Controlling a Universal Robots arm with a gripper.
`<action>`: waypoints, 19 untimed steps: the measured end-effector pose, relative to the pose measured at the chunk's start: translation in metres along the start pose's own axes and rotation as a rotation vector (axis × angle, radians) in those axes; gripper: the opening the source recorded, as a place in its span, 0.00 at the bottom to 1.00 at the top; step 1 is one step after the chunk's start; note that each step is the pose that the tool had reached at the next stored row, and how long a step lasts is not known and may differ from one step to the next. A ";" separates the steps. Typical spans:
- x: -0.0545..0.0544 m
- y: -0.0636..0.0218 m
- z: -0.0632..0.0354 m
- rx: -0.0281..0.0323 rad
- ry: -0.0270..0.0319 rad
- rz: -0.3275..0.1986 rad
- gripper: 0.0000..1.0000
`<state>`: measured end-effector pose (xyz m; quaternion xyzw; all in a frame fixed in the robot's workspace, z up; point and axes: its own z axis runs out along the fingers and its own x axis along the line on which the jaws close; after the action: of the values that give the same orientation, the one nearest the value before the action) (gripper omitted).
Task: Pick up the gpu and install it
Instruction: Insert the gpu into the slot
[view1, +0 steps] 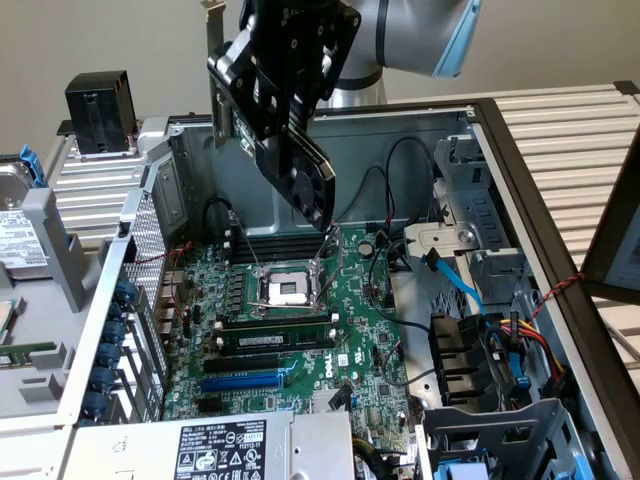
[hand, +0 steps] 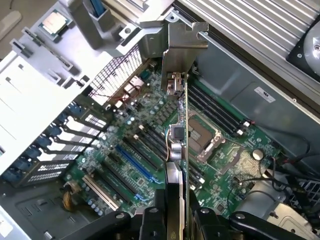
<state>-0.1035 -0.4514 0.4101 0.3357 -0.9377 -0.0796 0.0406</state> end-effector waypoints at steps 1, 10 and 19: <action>0.000 0.0000 0.0001 0.0004 0.0033 -0.018 0.27; 0.000 -0.0001 0.0002 0.0062 0.0299 -0.181 0.27; 0.000 -0.0001 0.0002 0.0116 0.0516 -0.336 0.27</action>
<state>-0.1033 -0.4514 0.4099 0.4898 -0.8676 -0.0712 0.0489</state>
